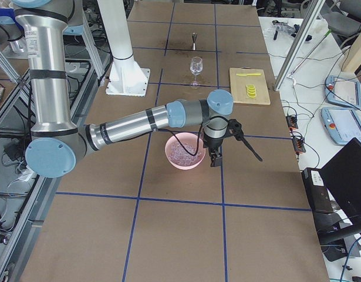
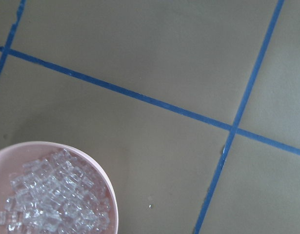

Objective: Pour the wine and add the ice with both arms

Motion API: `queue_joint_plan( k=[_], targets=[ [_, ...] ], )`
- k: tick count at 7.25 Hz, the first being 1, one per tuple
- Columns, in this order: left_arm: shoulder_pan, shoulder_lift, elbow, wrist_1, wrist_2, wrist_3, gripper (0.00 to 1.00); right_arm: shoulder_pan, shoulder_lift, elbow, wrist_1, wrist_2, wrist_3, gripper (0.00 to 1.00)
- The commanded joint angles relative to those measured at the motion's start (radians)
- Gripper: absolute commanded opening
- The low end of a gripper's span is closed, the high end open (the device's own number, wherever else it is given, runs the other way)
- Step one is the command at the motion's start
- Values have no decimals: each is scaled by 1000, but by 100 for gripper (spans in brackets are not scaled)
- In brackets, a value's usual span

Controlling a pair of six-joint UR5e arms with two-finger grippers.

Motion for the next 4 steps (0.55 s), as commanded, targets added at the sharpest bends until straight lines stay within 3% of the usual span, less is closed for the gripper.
queue_joint_plan(
  k=[1, 2, 4],
  targets=[
    [-1, 25, 19, -2, -4, 1, 100, 27, -7, -30, 18, 6, -7, 100],
    [-1, 37, 39, -2, -2, 0, 100, 56, -5, -71, 46, 8, 24, 100],
    [-1, 65, 41, -2, -2, -3, 100, 128, -17, -111, 46, 91, 21, 100]
  ],
)
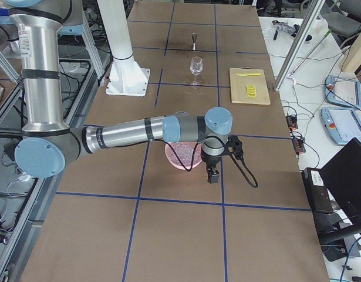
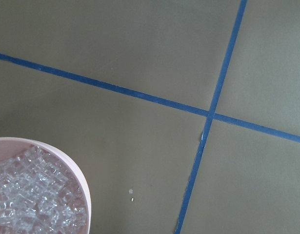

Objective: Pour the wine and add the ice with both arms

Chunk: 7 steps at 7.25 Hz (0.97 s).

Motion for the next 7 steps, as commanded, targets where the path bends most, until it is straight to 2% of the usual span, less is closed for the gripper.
queue_joint_plan(
  k=[1, 2, 3, 7],
  targets=[
    [0, 14, 4, 1, 0, -4, 100, 67, -10, -73, 9, 90, -8, 100],
    [0, 13, 3, 1, 0, -6, 100, 75, -17, -122, 71, 100, -9, 100],
    [0, 13, -2, 1, 0, -26, 100, 77, -21, -175, 183, 95, 3, 100],
    [0, 13, -8, 1, 2, -27, 100, 77, -14, -179, 199, 58, 106, 100]
  ],
)
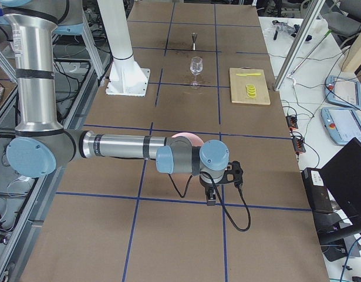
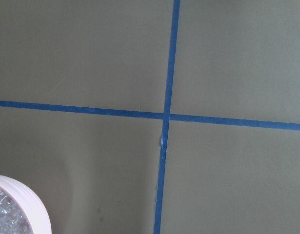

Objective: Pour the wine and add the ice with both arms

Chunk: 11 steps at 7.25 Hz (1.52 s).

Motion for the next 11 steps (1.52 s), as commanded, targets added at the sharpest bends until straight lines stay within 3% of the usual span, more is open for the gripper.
queue_joint_plan(
  k=[1, 7, 11],
  targets=[
    [0, 0, -1, 0, 1, 0, 100, 0, -4, 2, 3, -19, 25, 100],
    [0, 0, -1, 0, 1, -3, 100, 0, -8, 2, 5, -22, 24, 100],
    [0, -12, -4, -2, -2, -178, 100, 0, -10, 0, 5, -25, 24, 100]
  ],
)
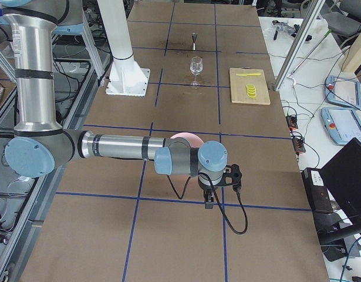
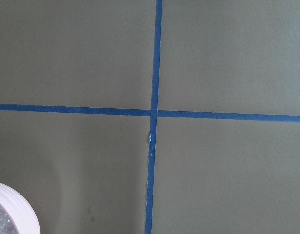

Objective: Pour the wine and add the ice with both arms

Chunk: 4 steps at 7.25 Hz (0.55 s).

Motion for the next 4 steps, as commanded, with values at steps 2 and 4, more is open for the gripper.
queue_joint_plan(
  k=[2, 4],
  targets=[
    [2, -1, 5, -32, -2, -56, 100, 0, 0, 1, 0, 0, 0, 100],
    [0, 5, 14, -82, -2, -54, 100, 0, 1, 3, 2, 0, 0, 100]
  ],
)
